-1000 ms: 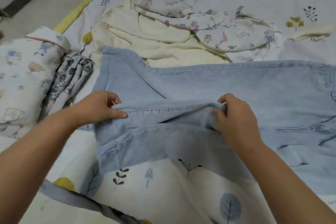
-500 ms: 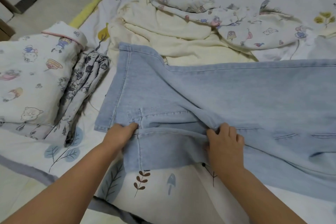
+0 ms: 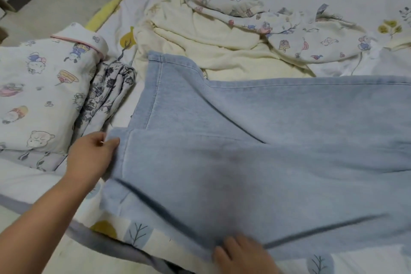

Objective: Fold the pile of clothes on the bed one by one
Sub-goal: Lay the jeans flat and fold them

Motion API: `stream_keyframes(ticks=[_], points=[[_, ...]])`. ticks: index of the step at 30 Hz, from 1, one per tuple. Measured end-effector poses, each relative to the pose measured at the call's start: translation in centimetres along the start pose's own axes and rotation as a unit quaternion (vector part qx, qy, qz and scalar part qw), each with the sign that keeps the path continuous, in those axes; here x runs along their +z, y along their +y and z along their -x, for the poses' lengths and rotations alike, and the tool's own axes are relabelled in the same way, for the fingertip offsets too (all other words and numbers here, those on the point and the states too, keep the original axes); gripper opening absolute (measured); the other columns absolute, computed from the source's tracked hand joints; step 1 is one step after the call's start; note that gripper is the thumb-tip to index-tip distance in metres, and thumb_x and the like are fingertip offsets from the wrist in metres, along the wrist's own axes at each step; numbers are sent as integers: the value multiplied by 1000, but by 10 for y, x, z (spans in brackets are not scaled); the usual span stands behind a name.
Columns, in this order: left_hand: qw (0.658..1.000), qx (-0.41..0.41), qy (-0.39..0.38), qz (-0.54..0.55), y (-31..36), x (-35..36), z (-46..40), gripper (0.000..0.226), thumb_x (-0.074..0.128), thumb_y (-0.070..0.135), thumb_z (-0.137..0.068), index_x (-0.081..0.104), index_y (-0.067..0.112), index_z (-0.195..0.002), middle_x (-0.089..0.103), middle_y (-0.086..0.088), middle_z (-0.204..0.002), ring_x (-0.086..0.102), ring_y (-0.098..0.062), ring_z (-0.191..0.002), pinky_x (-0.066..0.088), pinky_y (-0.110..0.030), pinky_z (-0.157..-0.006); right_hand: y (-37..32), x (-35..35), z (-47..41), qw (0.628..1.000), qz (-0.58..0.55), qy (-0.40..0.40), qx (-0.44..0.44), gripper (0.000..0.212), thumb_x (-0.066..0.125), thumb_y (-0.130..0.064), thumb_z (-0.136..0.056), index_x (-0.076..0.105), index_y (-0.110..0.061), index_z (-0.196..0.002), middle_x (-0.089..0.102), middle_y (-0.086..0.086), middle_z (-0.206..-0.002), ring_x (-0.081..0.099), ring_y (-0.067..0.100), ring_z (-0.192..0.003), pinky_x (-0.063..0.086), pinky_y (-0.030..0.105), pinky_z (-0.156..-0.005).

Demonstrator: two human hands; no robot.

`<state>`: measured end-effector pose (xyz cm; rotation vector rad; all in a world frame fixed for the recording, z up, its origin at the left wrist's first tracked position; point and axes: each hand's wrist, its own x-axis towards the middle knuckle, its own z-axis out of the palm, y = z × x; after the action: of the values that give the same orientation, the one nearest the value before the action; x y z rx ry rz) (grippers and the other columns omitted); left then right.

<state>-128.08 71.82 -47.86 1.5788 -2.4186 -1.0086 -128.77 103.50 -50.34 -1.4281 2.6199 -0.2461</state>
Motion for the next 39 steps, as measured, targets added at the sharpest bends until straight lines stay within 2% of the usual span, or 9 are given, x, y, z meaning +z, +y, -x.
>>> stream_keyframes(ticks=[5, 10, 13, 15, 19, 24, 29, 34, 39], points=[[975, 70, 15, -211, -10, 31, 26, 36, 58, 9, -83, 49, -7, -114, 51, -36, -114, 50, -49, -104, 42, -53, -85, -18, 10, -18, 970, -89, -217, 63, 28, 55, -24, -81, 72, -25, -103, 69, -2, -106, 67, 12, -93, 45, 20, -64], [900, 311, -15, -304, 2, 69, 60, 63, 51, 31, -76, 49, 2, -131, 41, -30, -138, 37, -50, -128, 22, -63, -102, 20, -3, -25, 975, -138, -17, 176, 52, 91, -21, -41, 76, -11, -90, 72, 11, -93, 71, 23, -82, 57, 25, -61], [846, 344, -127, -386, 0, 91, 67, 65, 34, 43, -87, 29, 14, -145, 19, -20, -153, 12, -44, -139, 12, -63, -107, 49, 2, -29, 962, -57, -51, 261, 68, 63, -28, -85, 36, -6, -142, 27, 29, -147, 30, 41, -136, 33, 44, -108], [831, 309, -187, -423, -9, 102, 61, 62, 19, 49, -97, -6, 25, -148, -13, -8, -157, -16, -35, -141, -4, -56, -112, 64, 13, -24, 954, -42, -107, 275, 64, 31, -39, -99, -2, -18, -150, -11, 18, -156, -6, 32, -144, 6, 39, -116], [826, 292, -193, -442, 4, 109, 61, 67, 27, 48, -96, -4, 21, -149, -8, -10, -157, -6, -33, -144, -1, -52, -113, 67, 20, -17, 951, -52, -142, 269, 61, 29, -40, -99, 3, -21, -150, -10, 14, -157, -5, 27, -145, 5, 36, -117], [823, 439, -146, -329, 55, 112, 82, 42, 58, 27, -74, 68, 4, -109, 64, -22, -113, 65, -35, -100, 47, -56, -85, 77, -11, 4, 960, -40, -51, 271, 53, 91, -24, -47, 75, -13, -96, 70, 16, -103, 70, 27, -90, 57, 33, -68], [780, 516, -171, -309, 104, 130, 112, 21, 60, 25, -59, 72, 11, -70, 70, -8, -74, 67, -25, -58, 56, -39, -55, 124, -40, 40, 945, -4, -33, 326, 54, 90, -11, -29, 76, -11, -81, 73, 14, -87, 72, 25, -76, 57, 29, -57], [761, 548, -222, -269, 144, 172, 156, 41, 89, 23, -26, 69, 16, -61, 67, 1, -67, 65, -16, -54, 53, -23, -51, 185, -56, 80, 911, -9, -93, 401, 29, 50, -18, -90, 59, -14, -118, 50, 10, -132, 47, 24, -123, 42, 29, -96], [765, 537, -262, -240, 181, 227, 206, 39, 87, 30, -29, 68, 18, -62, 65, 5, -68, 64, -12, -56, 47, -14, -52, 256, -63, 120, 910, 7, -118, 398, 40, 39, -18, -93, 43, -20, -133, 35, 4, -143, 33, 20, -131, 33, 27, -102]])
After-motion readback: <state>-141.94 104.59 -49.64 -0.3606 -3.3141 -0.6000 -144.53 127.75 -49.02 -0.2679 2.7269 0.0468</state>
